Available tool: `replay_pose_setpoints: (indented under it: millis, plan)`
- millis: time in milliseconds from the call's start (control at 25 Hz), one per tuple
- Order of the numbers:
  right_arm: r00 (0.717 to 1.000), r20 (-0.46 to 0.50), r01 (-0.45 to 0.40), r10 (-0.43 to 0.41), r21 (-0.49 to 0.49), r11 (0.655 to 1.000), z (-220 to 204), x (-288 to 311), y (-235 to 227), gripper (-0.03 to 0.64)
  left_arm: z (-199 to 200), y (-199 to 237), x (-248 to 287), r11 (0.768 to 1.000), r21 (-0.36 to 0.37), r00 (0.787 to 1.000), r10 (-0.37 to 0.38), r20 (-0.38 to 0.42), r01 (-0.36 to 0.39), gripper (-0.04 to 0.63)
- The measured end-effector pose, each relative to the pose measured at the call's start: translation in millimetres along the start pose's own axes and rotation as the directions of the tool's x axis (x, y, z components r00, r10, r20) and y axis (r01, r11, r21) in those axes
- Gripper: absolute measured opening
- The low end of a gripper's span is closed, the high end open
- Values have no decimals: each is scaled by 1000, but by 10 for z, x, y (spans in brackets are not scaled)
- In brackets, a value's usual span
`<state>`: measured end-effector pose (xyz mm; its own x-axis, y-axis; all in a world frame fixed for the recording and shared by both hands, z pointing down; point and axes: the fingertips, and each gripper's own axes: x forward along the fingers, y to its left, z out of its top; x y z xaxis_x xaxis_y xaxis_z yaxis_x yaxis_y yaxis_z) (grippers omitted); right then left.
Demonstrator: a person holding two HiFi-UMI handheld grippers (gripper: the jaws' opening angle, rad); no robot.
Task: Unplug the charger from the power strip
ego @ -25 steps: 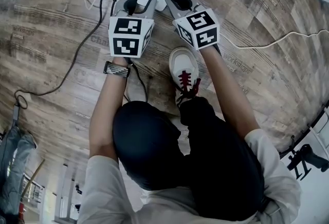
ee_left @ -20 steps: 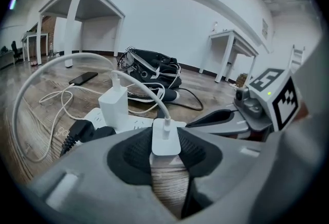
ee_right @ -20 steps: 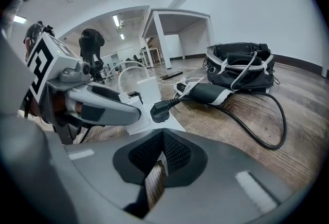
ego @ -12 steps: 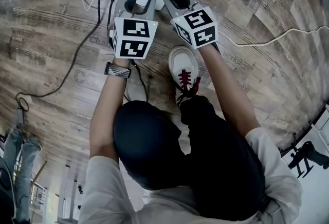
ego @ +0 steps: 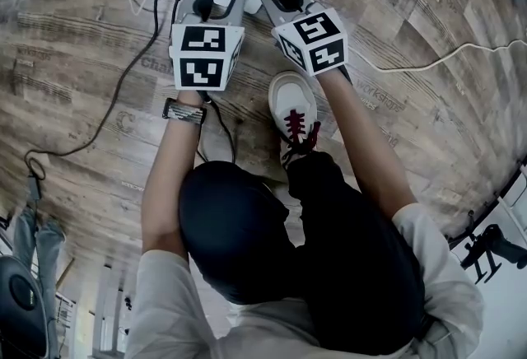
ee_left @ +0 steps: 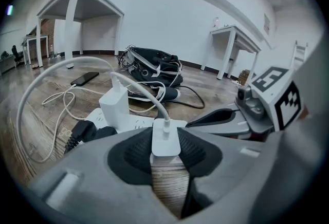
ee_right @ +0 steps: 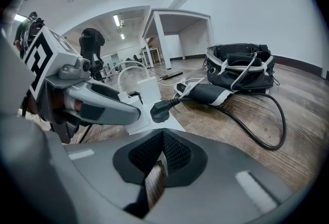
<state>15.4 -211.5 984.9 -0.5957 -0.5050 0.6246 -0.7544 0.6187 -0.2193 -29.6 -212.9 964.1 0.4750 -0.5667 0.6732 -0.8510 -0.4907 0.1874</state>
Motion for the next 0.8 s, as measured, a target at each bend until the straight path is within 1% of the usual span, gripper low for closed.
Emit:
replay_pose_setpoints:
  millis: [40,120,240,360,480,560,600,720,800]
  plan:
    - [1000,0,1,-1,-1,1000,0,-1,-2,3,-2,-1,-1,1000,-8,1000,-4,1,4,141]
    - [1000,1,3,-3,-2,1000,-1,-4,-3,2,-1,0,-4,1000,3,1000,-1,2,1,141]
    - [1000,2,2,-2,-3,1000,1,-8,0,2,5,-9,-9,999,50,1000,17,-5,-17,140]
    - [1000,3,3,-3,-5,1000,3,-10,6,3,2,-43,-11,992,119,999,39,-32,-35,140]
    - [1000,5,3,-3,-6,1000,6,-6,4,3,9,-52,-2,989,145,998,44,-46,-36,140]
    - [1000,6,3,-3,-7,1000,7,-5,3,2,7,-46,5,991,130,998,38,-45,-32,140]
    - [1000,7,3,-3,-6,1000,6,-4,3,2,4,-35,4,994,104,999,31,-40,-26,140]
    - [1000,8,2,-2,-8,1000,5,-2,2,3,4,2,-8,1000,-2,1000,-1,-20,0,140]
    - [1000,9,2,-2,-10,1000,9,-5,-1,3,10,5,-13,1000,-22,1000,-6,-11,6,141]
